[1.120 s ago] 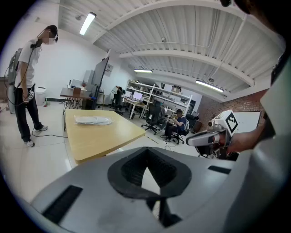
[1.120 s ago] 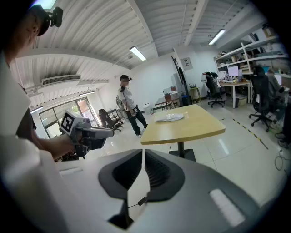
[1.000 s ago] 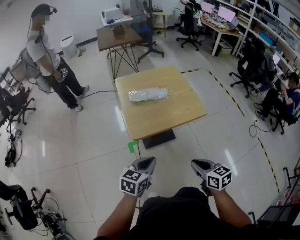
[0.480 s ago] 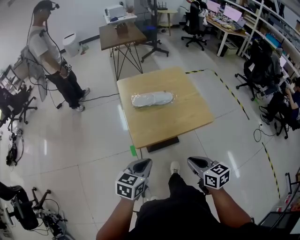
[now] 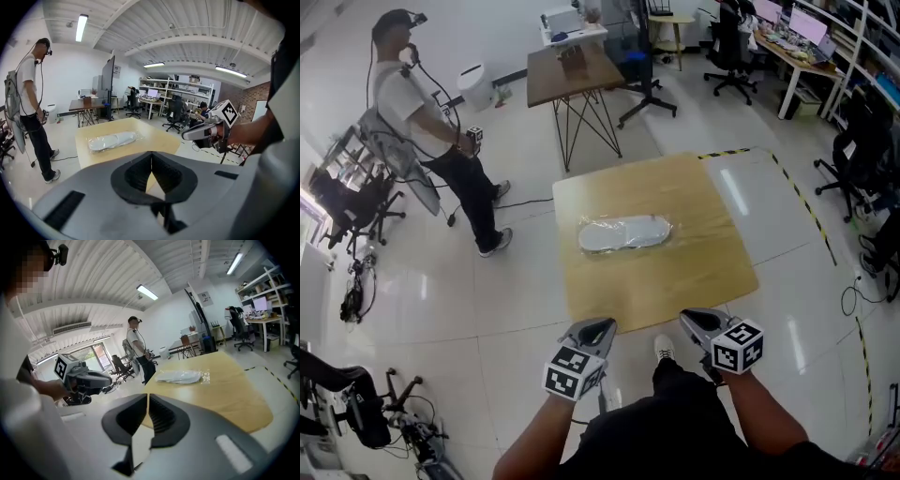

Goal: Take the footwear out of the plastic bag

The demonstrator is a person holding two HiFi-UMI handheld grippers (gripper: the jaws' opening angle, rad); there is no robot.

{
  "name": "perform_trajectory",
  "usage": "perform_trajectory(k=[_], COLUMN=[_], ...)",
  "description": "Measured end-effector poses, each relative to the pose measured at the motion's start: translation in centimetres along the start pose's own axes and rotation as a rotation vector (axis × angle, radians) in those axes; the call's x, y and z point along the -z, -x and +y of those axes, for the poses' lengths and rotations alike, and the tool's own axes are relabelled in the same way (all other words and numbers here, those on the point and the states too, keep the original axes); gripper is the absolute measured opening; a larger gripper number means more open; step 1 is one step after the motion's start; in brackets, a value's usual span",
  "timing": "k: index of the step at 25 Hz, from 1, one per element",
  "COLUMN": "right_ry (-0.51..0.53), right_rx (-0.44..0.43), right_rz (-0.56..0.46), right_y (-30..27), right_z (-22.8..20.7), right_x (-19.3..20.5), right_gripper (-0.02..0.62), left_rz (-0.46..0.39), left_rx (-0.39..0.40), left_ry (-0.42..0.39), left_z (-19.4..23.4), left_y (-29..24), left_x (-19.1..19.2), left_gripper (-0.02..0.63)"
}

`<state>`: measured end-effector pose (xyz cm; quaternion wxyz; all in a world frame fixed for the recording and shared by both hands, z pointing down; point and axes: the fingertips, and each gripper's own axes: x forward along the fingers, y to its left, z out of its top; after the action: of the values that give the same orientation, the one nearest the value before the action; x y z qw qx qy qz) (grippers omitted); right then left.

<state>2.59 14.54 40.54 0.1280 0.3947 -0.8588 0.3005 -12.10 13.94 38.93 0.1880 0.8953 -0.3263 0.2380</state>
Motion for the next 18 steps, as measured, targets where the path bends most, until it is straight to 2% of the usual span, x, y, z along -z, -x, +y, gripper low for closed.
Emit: perform_trajectory(k=[2,4,6,8,11,15,18], right_ry=[0.009,0.017,0.009,-0.005,0.014,0.059,0.111], right_rx=[-0.029,-0.049,-0.067,-0.088,-0.114,-0.105,-0.082], right_rz=[0.016,0.038,0.059,0.080,0.112,0.124,0.144], right_y=[-1.1,-2.0,-2.9,-4.0,-6.0,-8.1,-9.5], right_z=[-2.6,-5.4,-8.2,-10.8,-13.8,-16.5,-17.9], right_x=[-1.5,-2.6,-3.4,-4.0,-4.4,-4.4,-3.8], right_gripper=[0.015,0.015,0.015,0.012,0.012,0.015,0.031], left_rz=[0.031,0.074,0.139,0.203,0.266,0.289,0.311], left_rx=[-0.036,-0.061,-0.055,-0.045,-0.098,-0.151,-0.119], left_ry=[-0.022,-0.040,-0.042,-0.036,-0.087,-0.196,-0.158], left_z=[1.9,3.6,5.0,6.2,9.0,12.7,15.4], left_y=[-2.9,-6.3,-10.1,-13.8,-17.7,-21.4,-24.7], left_x=[-1.7,-3.2,-3.8,-4.1,-4.9,-7.2,-7.3], left_gripper=[0.009,0.054,0.068,0.113,0.129,0.166,0.177])
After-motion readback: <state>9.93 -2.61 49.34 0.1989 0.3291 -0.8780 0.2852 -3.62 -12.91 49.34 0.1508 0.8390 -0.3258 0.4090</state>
